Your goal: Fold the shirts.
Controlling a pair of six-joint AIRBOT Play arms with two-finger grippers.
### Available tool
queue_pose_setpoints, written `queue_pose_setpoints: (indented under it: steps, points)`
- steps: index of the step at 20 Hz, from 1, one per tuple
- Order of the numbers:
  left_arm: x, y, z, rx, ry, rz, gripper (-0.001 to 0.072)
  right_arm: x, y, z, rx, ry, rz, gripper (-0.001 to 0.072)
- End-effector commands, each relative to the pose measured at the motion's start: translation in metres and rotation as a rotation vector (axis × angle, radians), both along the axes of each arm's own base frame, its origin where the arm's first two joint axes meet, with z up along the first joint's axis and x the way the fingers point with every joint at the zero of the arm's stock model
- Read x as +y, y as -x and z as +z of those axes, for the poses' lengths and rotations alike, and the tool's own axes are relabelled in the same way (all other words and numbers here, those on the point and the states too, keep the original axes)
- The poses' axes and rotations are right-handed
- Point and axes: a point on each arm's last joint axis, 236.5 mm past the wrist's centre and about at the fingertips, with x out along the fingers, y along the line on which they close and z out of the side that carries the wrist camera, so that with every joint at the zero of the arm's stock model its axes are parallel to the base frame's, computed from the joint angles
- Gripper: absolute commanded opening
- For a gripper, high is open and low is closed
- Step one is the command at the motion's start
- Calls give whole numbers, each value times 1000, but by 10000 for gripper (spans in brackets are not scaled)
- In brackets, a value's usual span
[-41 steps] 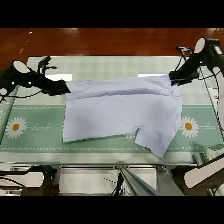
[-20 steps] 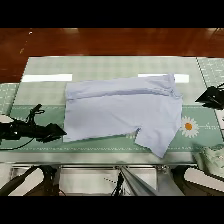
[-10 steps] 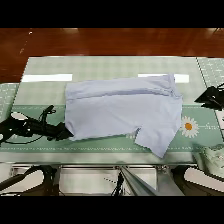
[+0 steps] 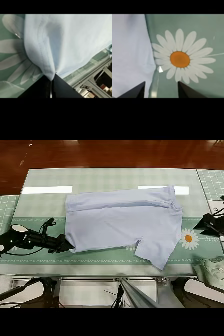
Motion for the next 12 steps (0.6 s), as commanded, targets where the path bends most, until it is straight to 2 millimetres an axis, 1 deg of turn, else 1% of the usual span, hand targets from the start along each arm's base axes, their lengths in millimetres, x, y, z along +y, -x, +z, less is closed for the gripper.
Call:
queue_pose_setpoints:
  steps: [1,4,6,7,8,10,11,12]
  points:
    - [13,-17,-12,-59,-71,43,25,22,2,-26,-22,-75,-54,492]
    - [13,-17,-12,-59,-71,44,25,41,11,-43,-6,-128,-80,491]
    - [13,-17,-12,-60,-71,44,25,58,25,-55,33,-144,-38,490]
    - [13,-17,-12,-59,-72,44,25,66,27,-60,39,-144,-20,490]
    - [13,-17,-12,-59,-71,44,25,73,28,-65,40,-140,-2,490]
    - [13,-17,-12,-60,-71,45,25,81,23,-71,33,-114,10,487]
    - [13,-17,-12,-60,-71,45,25,85,18,-73,28,-102,10,450]
    - [13,-18,-12,-60,-71,45,25,90,15,-73,24,-96,18,284]
